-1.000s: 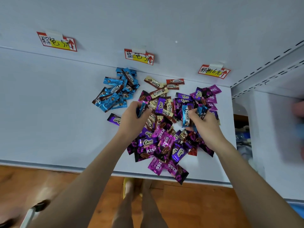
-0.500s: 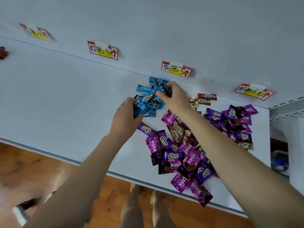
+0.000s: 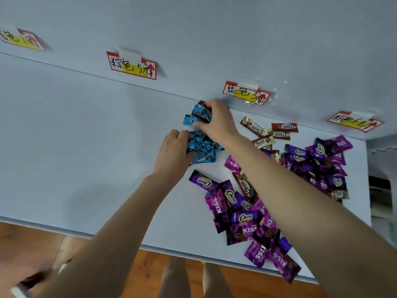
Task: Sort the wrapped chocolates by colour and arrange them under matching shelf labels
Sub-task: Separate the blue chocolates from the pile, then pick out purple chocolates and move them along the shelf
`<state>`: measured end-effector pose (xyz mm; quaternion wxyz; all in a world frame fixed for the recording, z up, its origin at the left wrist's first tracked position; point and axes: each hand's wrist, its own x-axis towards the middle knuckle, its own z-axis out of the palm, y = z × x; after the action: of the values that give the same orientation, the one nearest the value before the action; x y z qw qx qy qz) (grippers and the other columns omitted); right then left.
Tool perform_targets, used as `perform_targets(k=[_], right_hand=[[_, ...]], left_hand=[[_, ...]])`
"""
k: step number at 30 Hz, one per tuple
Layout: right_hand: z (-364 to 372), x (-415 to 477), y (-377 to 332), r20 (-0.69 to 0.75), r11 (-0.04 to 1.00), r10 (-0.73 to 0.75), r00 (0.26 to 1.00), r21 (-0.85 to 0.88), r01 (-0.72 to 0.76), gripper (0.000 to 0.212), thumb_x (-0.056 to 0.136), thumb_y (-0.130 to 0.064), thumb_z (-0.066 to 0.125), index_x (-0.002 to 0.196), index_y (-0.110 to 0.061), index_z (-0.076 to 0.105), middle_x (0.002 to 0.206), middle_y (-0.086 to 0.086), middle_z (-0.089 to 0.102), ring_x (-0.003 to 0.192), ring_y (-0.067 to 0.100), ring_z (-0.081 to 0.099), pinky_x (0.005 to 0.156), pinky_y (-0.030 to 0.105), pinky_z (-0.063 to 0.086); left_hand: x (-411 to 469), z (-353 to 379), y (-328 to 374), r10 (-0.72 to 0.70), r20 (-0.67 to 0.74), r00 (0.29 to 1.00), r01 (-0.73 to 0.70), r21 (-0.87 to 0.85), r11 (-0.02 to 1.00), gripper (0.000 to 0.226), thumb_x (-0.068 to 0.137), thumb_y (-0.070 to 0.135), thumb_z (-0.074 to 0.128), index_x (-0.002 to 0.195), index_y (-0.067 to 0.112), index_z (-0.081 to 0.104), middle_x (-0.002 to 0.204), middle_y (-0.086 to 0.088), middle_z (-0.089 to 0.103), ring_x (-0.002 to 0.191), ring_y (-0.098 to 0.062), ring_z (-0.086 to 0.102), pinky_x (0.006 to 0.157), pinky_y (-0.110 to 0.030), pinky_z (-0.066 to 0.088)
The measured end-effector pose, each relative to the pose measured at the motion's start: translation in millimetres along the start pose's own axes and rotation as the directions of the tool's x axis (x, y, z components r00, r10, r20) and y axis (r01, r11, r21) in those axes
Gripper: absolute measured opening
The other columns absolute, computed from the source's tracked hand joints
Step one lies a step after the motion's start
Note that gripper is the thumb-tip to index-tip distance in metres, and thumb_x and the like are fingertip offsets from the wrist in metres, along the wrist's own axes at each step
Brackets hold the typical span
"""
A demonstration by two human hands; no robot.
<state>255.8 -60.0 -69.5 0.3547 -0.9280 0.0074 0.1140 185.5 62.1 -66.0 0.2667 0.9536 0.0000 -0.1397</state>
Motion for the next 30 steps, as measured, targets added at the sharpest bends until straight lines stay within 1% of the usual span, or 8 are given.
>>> perform_targets(k=[6,11,14,18,21,23,26,30], right_hand=[[-11.8,-9.5,2.6,0.003,1.0,-0.014,1.0,0.026,0.014,0.056,0.079,-0.026,0.071,0.126,-0.005,0.047,0.123,0.011,0.049,0.114,0.02,0.047,0.083,0.013,0.029],[-39.9,-33.4,13.9,-0.029,0.999,-0.034,0.999,-0.038,0.032,0.028,0.089,-0.019,0.059,0.114,-0.006,0.06,0.115,0.009,0.06,0.107,0.019,0.054,0.085,0.016,0.034],[-61.7,-61.6,27.4,-0.076,1.0,0.001,0.997,0.019,0.0,0.021,0.09,-0.012,0.056,0.107,-0.004,0.064,0.107,0.01,0.065,0.096,0.019,0.059,0.083,0.019,0.04],[-84.5,-116.1,51.3,-0.126,0.994,0.087,0.988,0.076,-0.078,0.017,0.09,-0.011,0.057,0.102,-0.005,0.066,0.095,0.001,0.064,0.085,0.01,0.054,0.072,0.006,0.037],[-90.0,-162.8,68.6,-0.12,0.979,0.174,0.977,0.127,-0.159,0.015,0.091,-0.01,0.056,0.102,-0.003,0.064,0.091,-0.001,0.061,0.083,0.011,0.055,0.071,0.0,0.039],[-86.3,-191.7,77.8,-0.105,0.971,0.215,0.971,0.129,-0.201,0.016,0.091,-0.011,0.055,0.103,-0.003,0.063,0.091,0.0,0.061,0.083,0.012,0.055,0.073,0.004,0.041],[-74.2,-224.0,86.4,-0.077,0.96,0.268,0.96,0.111,-0.258,0.015,0.092,-0.013,0.056,0.102,-0.006,0.064,0.092,0.004,0.064,0.084,0.016,0.057,0.08,0.023,0.046],[-58.8,-241.0,84.1,-0.058,0.974,0.214,0.975,0.084,-0.209,0.015,0.091,-0.014,0.057,0.101,-0.007,0.066,0.096,0.006,0.064,0.089,0.017,0.057,0.081,0.025,0.044]], left_hand=[[-4.1,-2.7,4.9,0.057,-0.01,0.998,-0.057,0.042,0.998,0.048,0.086,0.023,0.065,0.128,0.007,0.051,0.124,-0.012,0.048,0.112,-0.027,0.044,0.088,-0.029,0.035],[-17.8,-6.5,20.8,0.181,-0.048,0.982,-0.182,0.0,0.983,0.026,0.091,0.015,0.057,0.114,0.003,0.062,0.114,-0.015,0.057,0.107,-0.031,0.05,0.085,-0.035,0.04],[-30.5,-3.1,30.0,0.299,0.026,0.954,-0.299,0.01,0.954,0.02,0.093,0.011,0.053,0.106,0.0,0.064,0.102,-0.016,0.06,0.099,-0.031,0.055,0.079,-0.038,0.044],[-48.5,9.1,37.1,0.356,0.167,0.919,-0.365,0.026,0.931,0.025,0.095,0.015,0.05,0.116,0.007,0.061,0.114,-0.009,0.059,0.108,-0.024,0.053,0.086,-0.033,0.043],[-57.3,18.3,38.2,0.386,0.256,0.886,-0.412,0.056,0.909,0.029,0.095,0.016,0.049,0.122,0.01,0.058,0.121,-0.007,0.058,0.111,-0.024,0.05,0.091,-0.032,0.04],[-59.2,24.7,39.5,0.441,0.325,0.837,-0.491,0.088,0.867,0.033,0.095,0.017,0.051,0.127,0.014,0.056,0.128,-0.005,0.056,0.117,-0.023,0.048,0.095,-0.031,0.037],[-57.8,34.2,44.9,0.502,0.438,0.745,-0.616,0.164,0.771,0.042,0.092,0.02,0.056,0.134,0.019,0.05,0.138,0.001,0.049,0.128,-0.019,0.04,0.102,-0.032,0.034],[-53.6,39.2,52.1,0.479,0.484,0.733,-0.63,0.216,0.746,0.045,0.091,0.022,0.058,0.135,0.023,0.049,0.133,0.001,0.051,0.122,-0.02,0.042,0.097,-0.034,0.038]])
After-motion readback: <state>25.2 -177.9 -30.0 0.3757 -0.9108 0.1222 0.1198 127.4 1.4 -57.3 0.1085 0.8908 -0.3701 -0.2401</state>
